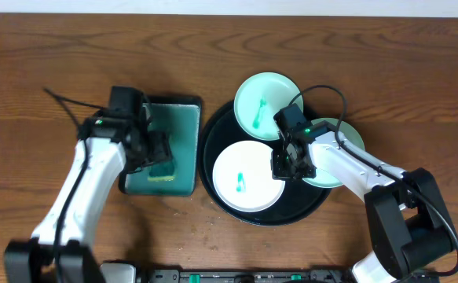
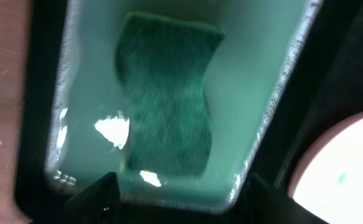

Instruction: Clean dirty plates on tray and stack at the side

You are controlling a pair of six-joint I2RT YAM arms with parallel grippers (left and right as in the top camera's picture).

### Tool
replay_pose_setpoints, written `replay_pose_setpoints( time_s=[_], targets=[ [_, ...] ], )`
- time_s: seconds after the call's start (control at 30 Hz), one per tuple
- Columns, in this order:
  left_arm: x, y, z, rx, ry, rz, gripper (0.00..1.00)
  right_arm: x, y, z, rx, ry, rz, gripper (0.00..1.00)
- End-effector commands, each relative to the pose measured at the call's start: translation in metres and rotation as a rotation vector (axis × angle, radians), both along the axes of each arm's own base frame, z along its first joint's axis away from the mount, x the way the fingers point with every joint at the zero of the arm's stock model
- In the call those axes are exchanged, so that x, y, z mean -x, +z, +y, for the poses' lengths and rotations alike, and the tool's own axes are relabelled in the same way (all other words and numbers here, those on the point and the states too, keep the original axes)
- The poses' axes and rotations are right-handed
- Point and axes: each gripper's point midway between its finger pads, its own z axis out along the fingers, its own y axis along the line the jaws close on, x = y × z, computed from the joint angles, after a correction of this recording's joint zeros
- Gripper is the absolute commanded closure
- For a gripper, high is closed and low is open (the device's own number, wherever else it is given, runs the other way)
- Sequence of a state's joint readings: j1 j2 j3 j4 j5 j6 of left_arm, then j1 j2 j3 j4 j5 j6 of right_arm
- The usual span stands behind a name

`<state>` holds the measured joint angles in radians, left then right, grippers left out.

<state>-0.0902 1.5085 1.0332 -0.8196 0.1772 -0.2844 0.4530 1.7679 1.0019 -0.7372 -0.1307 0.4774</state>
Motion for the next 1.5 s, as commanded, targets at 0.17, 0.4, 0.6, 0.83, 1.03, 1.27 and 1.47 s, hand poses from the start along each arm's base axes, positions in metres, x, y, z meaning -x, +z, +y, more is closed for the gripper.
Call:
replay_pose_setpoints(
  time_s=[0.17,0.4,0.6,0.83,1.03,1.27,1.47],
  targets=[
    [-0.005,-0.066,0.002,-0.026,0.01,0.146,0.47,-0.004,-0.01,-0.009,0.06,0.022,-0.022,0.99],
    [0.001,-0.096,0.0,-0.022,0.009,0.229,0.9,-0.004,-0.01,-0.009,0.061,0.022,-0.022,0.99],
    [-0.001,-0.071,0.0,-0.022,0.009,0.216,0.93,-0.004,-0.01,-0.009,0.061,0.024,-0.022,0.99],
    [-0.017,-0.008,-0.001,-0.014,0.005,0.081,0.93,-0.004,-0.01,-0.009,0.061,0.023,-0.022,0.99],
    [-0.019,0.019,-0.001,-0.005,0.005,-0.007,0.93,-0.004,-0.01,-0.008,0.061,0.023,-0.023,0.99],
    [-0.015,0.0,0.013,-0.085,0.019,0.026,0.93,-0.004,-0.01,-0.008,0.06,0.023,-0.024,0.99],
    [-0.009,0.014,0.004,-0.046,0.008,0.059,0.93,-0.004,-0.01,-0.008,0.06,0.023,-0.025,0.99]
  ],
)
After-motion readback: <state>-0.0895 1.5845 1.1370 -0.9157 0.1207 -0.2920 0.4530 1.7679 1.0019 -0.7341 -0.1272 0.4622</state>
